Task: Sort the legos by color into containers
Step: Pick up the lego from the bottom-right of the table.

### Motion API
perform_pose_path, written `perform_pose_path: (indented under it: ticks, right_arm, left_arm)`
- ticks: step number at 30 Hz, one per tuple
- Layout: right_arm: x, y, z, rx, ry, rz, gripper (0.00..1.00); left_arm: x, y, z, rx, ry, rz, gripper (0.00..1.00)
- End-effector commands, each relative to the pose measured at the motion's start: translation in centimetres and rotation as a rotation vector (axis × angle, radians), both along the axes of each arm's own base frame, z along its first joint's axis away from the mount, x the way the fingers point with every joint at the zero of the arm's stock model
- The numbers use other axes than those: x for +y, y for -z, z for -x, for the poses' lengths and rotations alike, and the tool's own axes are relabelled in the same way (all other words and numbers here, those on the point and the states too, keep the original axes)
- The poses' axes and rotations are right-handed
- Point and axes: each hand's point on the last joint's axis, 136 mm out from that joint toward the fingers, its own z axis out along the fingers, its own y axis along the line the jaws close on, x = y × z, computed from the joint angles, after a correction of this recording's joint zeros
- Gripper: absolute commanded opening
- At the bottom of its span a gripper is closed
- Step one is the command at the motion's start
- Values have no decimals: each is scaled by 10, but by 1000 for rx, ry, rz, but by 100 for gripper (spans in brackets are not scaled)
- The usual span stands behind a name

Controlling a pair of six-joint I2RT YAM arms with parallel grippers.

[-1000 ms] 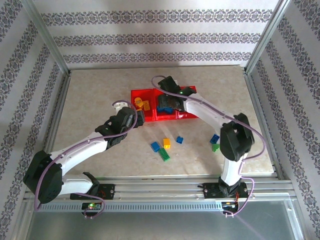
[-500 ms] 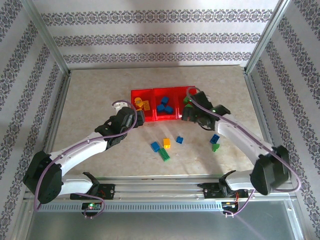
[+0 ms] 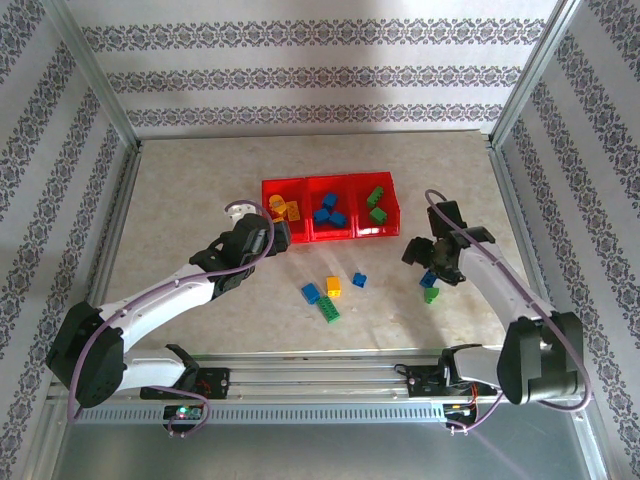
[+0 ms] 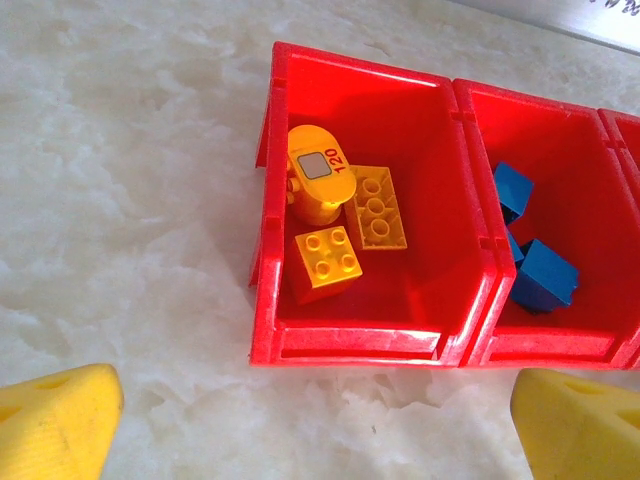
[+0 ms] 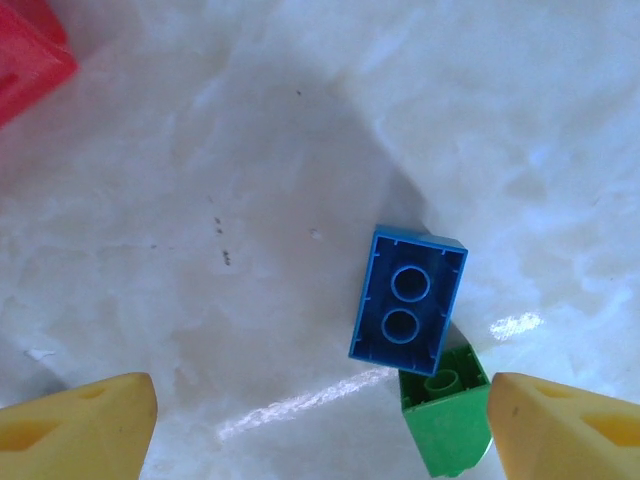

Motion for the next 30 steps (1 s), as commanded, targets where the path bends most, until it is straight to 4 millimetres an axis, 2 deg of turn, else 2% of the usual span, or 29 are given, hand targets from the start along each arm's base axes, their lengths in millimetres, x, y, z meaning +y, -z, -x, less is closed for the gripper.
perform_pose_path:
  ticks: [1,8,14,21,30]
  right_arm:
    - [6,15,7,68,-32,-40,83]
    - [-5,31,9,120,-8,7,82]
    - [-14,41,22,166,13,29,84]
    - [-11,51,35,198,12,6,83]
    - [-5,59,47,225,10,-29,74]
  left_arm:
    - [6,0,-1,5,-22,11,100]
    - [7,3,0,15,-24,6,100]
    - [7,4,0,18,-23,7,100]
    - [3,5,-4,23,-15,10,100]
    - [3,7,-4,27,-15,11,100]
